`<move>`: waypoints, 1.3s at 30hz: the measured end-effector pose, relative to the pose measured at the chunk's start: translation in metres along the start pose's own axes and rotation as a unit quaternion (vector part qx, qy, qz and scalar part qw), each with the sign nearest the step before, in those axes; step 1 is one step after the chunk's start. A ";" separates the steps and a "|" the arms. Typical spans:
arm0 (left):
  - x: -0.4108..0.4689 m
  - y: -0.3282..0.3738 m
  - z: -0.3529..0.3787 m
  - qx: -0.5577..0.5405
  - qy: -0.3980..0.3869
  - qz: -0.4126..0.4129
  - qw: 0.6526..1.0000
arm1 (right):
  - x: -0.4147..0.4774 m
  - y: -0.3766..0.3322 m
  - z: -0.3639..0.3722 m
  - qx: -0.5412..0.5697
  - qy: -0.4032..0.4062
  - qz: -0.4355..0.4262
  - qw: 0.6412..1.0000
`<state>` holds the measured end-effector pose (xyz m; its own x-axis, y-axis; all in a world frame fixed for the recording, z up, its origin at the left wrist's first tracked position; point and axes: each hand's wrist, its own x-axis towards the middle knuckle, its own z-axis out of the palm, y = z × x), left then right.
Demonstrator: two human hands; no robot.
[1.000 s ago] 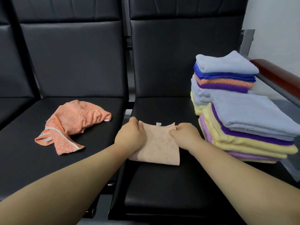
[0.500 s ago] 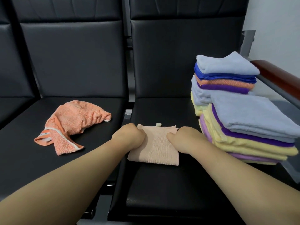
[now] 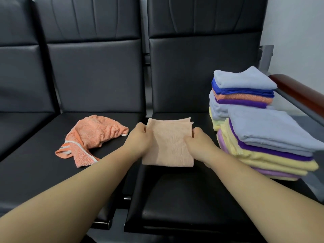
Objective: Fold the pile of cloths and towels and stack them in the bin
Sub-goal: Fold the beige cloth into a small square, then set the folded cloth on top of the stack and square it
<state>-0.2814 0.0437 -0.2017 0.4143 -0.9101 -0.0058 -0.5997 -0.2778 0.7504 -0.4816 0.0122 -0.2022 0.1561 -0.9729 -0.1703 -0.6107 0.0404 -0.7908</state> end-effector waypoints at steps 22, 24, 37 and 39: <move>-0.019 0.228 0.120 -0.075 -0.030 0.098 0.992 | -0.027 0.058 -0.232 -0.001 0.323 -0.038 0.946; -0.016 0.237 0.141 -0.055 -0.041 0.105 0.992 | -0.024 0.074 -0.239 -0.028 0.319 -0.024 0.947; -0.017 0.226 0.164 -0.018 -0.028 0.062 0.998 | -0.034 0.096 -0.230 -0.093 0.234 -0.055 0.966; -0.018 0.221 0.156 -0.045 -0.023 0.064 0.997 | -0.044 0.086 -0.223 -0.133 0.239 -0.088 0.958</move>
<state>-0.5278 -0.0492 -0.1389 0.3054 -0.9501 0.0639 -0.5810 -0.1327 0.8030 -0.7142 0.0075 -0.1320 -0.0601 -0.9551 0.2902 -0.7939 -0.1305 -0.5939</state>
